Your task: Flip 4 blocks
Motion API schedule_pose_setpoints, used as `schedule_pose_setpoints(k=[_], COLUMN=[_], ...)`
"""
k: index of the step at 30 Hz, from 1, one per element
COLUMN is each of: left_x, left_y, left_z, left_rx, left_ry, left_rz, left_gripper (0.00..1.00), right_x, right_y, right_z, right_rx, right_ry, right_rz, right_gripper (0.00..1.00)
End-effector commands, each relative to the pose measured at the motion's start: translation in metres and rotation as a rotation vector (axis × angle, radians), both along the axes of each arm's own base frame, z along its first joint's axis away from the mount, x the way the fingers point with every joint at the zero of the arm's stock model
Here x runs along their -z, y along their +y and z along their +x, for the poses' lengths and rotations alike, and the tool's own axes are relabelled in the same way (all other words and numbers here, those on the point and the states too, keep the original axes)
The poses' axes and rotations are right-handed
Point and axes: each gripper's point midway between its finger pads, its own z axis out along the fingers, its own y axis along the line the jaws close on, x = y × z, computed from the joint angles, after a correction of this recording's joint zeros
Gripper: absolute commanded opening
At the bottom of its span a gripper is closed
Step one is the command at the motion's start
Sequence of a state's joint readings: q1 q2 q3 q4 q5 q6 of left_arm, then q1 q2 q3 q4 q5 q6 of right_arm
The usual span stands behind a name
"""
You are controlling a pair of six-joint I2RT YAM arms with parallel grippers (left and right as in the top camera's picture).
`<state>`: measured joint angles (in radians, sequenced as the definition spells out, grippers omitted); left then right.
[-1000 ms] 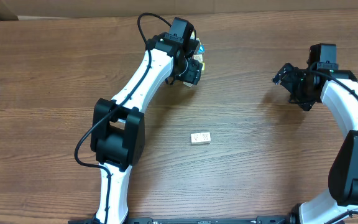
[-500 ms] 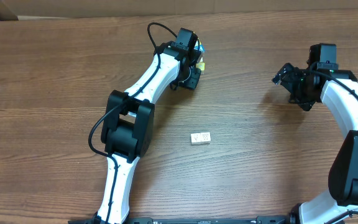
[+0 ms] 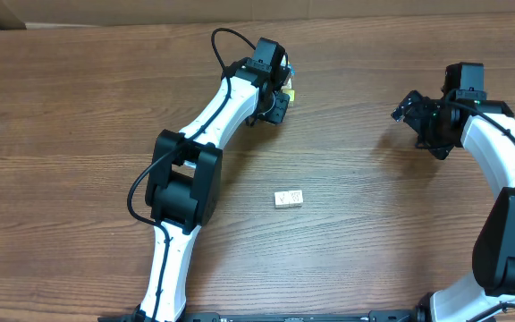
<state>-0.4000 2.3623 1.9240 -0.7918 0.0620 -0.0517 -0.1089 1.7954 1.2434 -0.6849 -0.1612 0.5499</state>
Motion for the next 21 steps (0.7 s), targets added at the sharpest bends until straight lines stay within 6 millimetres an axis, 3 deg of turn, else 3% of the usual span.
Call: schedule_pose_setpoints(k=[1,6,10,14,18,21], left_x=[-0.002,-0.015,-0.048,-0.089,-0.128,-0.144], left_y=[-0.002,0.0,0.005,0.015,0.03,0.042], left_z=[0.001,-0.003,-0.015,-0.048,-0.095,-0.125], left_rx=[-0.002,-0.013,-0.03,-0.059,-0.103,-0.162], left_ry=[-0.008,-0.003,0.012,0.066,0.168,0.243], left_rz=[0.008,0.005,0.001,0.006,0.0,0.021], left_gripper=[0.24,0.22,0.22,0.22,0.23,0.24], right_x=[-0.006,-0.006,-0.006,-0.006,-0.006,-0.006], right_y=[0.001,0.001,0.001,0.001,0.001,0.001], right_z=[0.006,0.006,0.006,0.006,0.006,0.006], right_rx=[-0.008,-0.008,-0.008,-0.008,-0.008,-0.008], right_ry=[-0.02,-0.02,-0.02,-0.02,-0.02,-0.02], right_rz=[0.001,0.001,0.001,0.001,0.001,0.001], right_gripper=[1.0,1.0,1.0,1.0,1.0,1.0])
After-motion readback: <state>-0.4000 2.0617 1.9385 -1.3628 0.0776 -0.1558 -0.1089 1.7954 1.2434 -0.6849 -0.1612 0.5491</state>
